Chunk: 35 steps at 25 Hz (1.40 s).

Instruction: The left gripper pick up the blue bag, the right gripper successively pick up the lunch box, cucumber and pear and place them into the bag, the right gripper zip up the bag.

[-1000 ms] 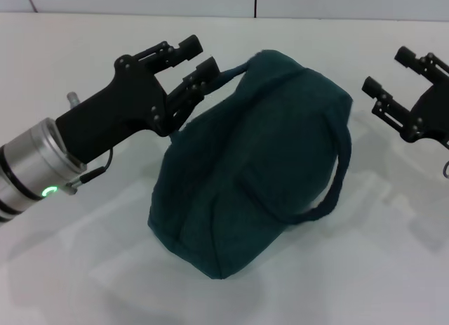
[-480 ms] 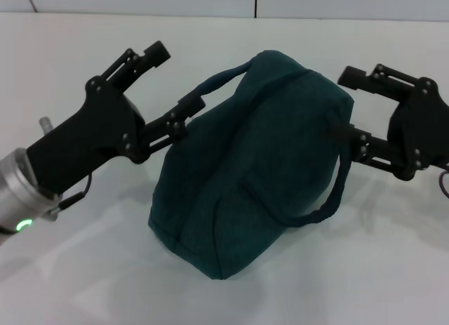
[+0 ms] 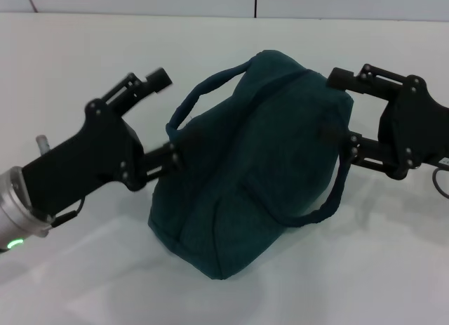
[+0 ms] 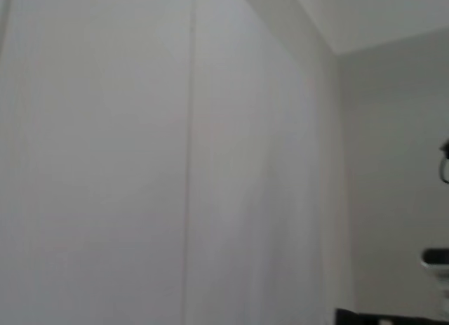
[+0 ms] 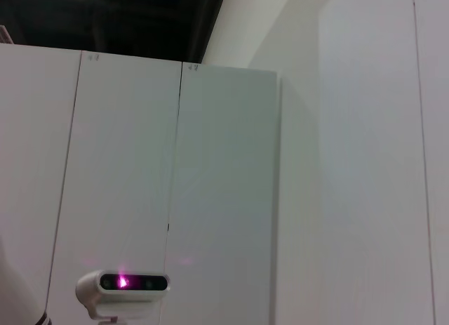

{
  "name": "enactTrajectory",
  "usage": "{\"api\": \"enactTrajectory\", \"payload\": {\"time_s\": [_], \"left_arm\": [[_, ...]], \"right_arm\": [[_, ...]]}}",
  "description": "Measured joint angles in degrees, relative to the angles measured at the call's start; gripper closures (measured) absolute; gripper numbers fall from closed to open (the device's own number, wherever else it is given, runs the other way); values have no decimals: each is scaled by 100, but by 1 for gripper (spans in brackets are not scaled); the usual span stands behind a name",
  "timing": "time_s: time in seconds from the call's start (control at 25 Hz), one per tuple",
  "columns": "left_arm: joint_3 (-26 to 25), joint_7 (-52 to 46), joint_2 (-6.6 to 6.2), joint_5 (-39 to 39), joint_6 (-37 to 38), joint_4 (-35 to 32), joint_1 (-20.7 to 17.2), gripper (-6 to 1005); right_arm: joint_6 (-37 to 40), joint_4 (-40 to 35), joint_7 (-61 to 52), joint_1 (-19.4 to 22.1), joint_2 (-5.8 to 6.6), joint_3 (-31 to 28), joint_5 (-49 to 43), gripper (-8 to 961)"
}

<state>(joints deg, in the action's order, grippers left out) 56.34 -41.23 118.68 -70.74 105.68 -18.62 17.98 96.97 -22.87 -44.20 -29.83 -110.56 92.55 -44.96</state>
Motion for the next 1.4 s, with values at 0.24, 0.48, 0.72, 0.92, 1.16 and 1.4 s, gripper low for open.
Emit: {"api": "enactTrajectory", "payload": {"time_s": [0.24, 0.48, 0.72, 0.92, 1.16, 1.4], "left_arm": [[-4, 25, -22, -179, 62, -111, -9, 150], [-17, 27, -15, -183, 84, -114, -30, 150], [-27, 28, 16, -185, 70, -115, 3, 150], [-13, 28, 57, -200, 13, -67, 52, 150], [-3, 31, 68, -247, 24, -64, 76, 150], [5, 104, 78, -257, 27, -53, 77, 150]], "right_arm": [[14, -1, -19, -18, 28, -1, -4, 305], [1, 0, -21, -5, 39, -1, -4, 305], [1, 38, 9, 8, 38, -10, -4, 305], [-47, 46, 15, -23, 30, -10, -3, 305], [-137, 46, 17, -31, -16, -4, -73, 305], [-139, 43, 17, 5, -18, -17, -84, 305]]}}
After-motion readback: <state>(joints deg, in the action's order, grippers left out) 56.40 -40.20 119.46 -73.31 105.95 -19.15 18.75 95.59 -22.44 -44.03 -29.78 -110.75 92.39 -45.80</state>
